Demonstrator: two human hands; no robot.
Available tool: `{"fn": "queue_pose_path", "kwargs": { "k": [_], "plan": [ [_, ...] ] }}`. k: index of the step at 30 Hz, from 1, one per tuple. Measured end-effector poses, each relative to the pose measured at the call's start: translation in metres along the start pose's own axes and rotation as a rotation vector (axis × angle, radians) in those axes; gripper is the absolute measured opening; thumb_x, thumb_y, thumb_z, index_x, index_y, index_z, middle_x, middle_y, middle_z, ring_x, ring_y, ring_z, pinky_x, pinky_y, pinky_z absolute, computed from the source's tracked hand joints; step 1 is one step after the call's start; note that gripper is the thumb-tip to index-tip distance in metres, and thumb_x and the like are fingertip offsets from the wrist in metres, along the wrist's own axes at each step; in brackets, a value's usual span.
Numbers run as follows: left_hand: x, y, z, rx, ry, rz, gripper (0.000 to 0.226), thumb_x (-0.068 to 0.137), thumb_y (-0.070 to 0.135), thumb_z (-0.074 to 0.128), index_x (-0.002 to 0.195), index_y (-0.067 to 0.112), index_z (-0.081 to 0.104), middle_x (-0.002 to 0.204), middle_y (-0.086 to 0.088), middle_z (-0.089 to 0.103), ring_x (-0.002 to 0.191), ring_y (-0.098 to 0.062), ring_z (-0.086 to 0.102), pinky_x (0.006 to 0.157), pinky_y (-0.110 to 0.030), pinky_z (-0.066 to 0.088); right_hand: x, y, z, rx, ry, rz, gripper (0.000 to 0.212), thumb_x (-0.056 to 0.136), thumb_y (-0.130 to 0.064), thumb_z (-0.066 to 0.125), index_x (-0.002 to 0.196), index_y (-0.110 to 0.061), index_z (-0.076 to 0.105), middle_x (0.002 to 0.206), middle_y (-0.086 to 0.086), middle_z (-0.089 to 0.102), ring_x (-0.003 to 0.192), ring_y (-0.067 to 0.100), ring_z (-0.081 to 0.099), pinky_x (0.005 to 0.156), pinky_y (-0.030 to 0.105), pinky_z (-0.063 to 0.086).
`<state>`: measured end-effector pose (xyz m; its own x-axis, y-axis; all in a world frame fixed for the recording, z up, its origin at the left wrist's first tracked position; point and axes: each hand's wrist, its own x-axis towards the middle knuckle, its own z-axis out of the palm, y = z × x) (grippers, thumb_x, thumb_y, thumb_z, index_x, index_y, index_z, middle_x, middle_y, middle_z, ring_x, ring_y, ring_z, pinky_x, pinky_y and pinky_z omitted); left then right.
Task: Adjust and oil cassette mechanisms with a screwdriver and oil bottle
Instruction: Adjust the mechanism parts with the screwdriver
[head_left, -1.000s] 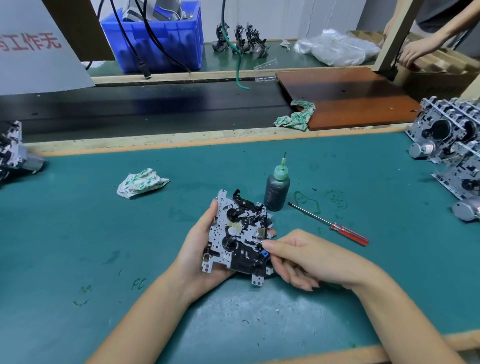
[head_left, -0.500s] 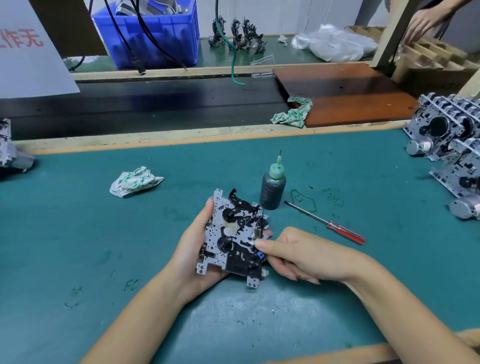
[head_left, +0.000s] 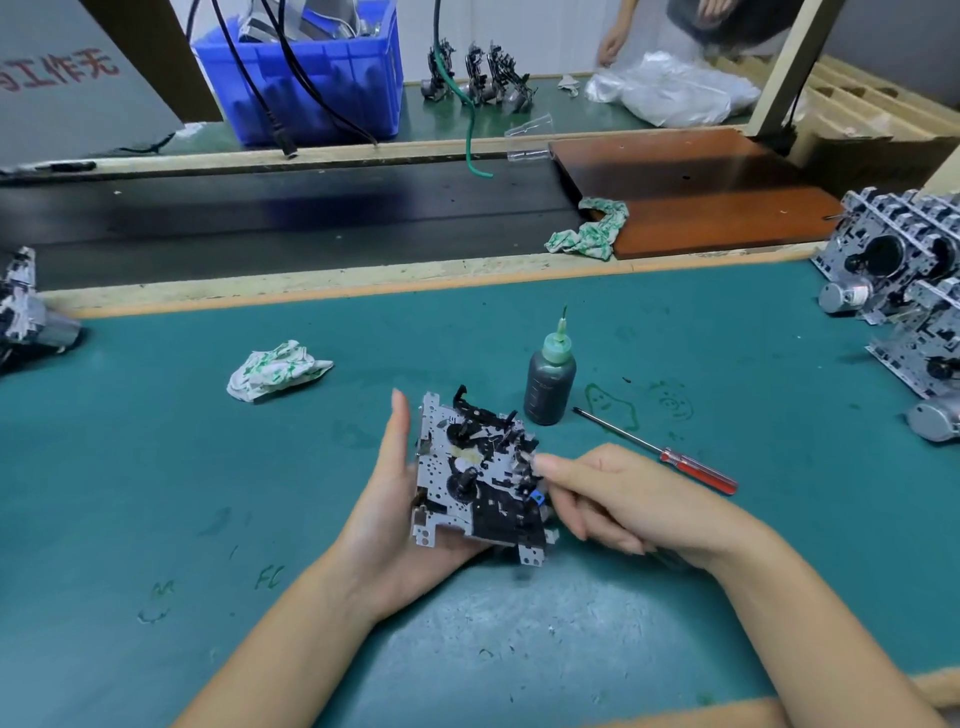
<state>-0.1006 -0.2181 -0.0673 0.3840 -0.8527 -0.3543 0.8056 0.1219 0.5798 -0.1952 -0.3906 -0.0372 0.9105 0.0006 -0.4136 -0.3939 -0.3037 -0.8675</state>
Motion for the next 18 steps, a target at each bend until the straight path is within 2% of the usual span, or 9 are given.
{"fn": "queue_pose_path", "kwargs": {
  "k": [3, 5, 7, 9, 12, 15, 18],
  "plan": [
    [-0.0029, 0.0011, 0.0029, -0.162, -0.030, 0.005, 0.099, 0.072, 0.079, 0.041, 0.125, -0.002, 0.057, 0.135, -0.026, 0.050, 0.124, -0.037, 0.051, 0.099, -0.047, 0.047, 0.0024, 0.0019, -0.0063, 0.154, 0.083, -0.011, 0.049, 0.101, -0.030, 0.036, 0.056, -0.013, 0.050, 0.030, -0.001, 0.031, 0.029, 0.008, 0.025, 0.051, 0.030, 0.016],
    [-0.0046, 0.0014, 0.0044, -0.266, -0.051, -0.004, 0.103, 0.071, 0.079, 0.045, 0.129, -0.007, 0.051, 0.138, -0.031, 0.044, 0.127, -0.042, 0.046, 0.105, -0.051, 0.039, 0.0021, 0.0024, -0.0082, 0.181, 0.096, -0.002, 0.046, 0.102, -0.026, 0.036, 0.060, -0.011, 0.048, 0.032, -0.001, 0.031, 0.029, 0.006, 0.026, 0.048, 0.027, 0.013],
    [-0.0060, 0.0016, 0.0060, -0.347, -0.083, -0.014, 0.107, 0.071, 0.079, 0.046, 0.133, -0.008, 0.045, 0.141, -0.032, 0.039, 0.131, -0.043, 0.041, 0.112, -0.051, 0.030, 0.0014, 0.0024, -0.0080, 0.157, 0.093, 0.014, 0.041, 0.102, -0.024, 0.035, 0.067, -0.008, 0.048, 0.035, 0.001, 0.033, 0.028, 0.003, 0.031, 0.041, 0.020, 0.015],
    [-0.0062, 0.0017, 0.0068, -0.399, -0.109, -0.018, 0.108, 0.073, 0.082, 0.043, 0.135, -0.007, 0.044, 0.143, -0.030, 0.038, 0.134, -0.042, 0.037, 0.115, -0.049, 0.024, 0.0017, 0.0029, -0.0075, 0.138, 0.083, 0.023, 0.039, 0.103, -0.022, 0.033, 0.071, -0.005, 0.047, 0.035, 0.002, 0.033, 0.032, -0.002, 0.045, 0.043, 0.020, 0.018],
    [-0.0052, 0.0010, 0.0059, -0.402, -0.105, -0.014, 0.106, 0.074, 0.084, 0.040, 0.130, -0.006, 0.052, 0.143, -0.026, 0.041, 0.134, -0.039, 0.037, 0.114, -0.049, 0.027, 0.0019, 0.0029, -0.0075, 0.147, 0.075, 0.034, 0.040, 0.103, -0.023, 0.033, 0.072, -0.003, 0.048, 0.035, 0.001, 0.035, 0.039, -0.004, 0.052, 0.040, 0.018, 0.017],
    [-0.0046, 0.0000, 0.0061, -0.427, -0.094, -0.017, 0.111, 0.071, 0.082, 0.045, 0.136, -0.008, 0.043, 0.145, -0.028, 0.036, 0.135, -0.042, 0.035, 0.116, -0.049, 0.023, 0.0021, 0.0040, -0.0090, 0.194, 0.109, 0.024, 0.041, 0.102, -0.022, 0.035, 0.071, -0.001, 0.052, 0.037, 0.003, 0.037, 0.039, -0.004, 0.052, 0.033, 0.012, 0.016],
    [-0.0036, 0.0004, 0.0038, -0.414, -0.097, -0.007, 0.112, 0.069, 0.081, 0.048, 0.138, -0.006, 0.041, 0.145, -0.028, 0.036, 0.135, -0.045, 0.033, 0.117, -0.049, 0.017, 0.0051, 0.0068, -0.0106, 0.127, 0.238, -0.028, 0.044, 0.100, -0.029, 0.040, 0.073, -0.003, 0.063, 0.039, -0.002, 0.046, 0.034, 0.003, 0.040, 0.034, 0.014, 0.023]
  ]
}}
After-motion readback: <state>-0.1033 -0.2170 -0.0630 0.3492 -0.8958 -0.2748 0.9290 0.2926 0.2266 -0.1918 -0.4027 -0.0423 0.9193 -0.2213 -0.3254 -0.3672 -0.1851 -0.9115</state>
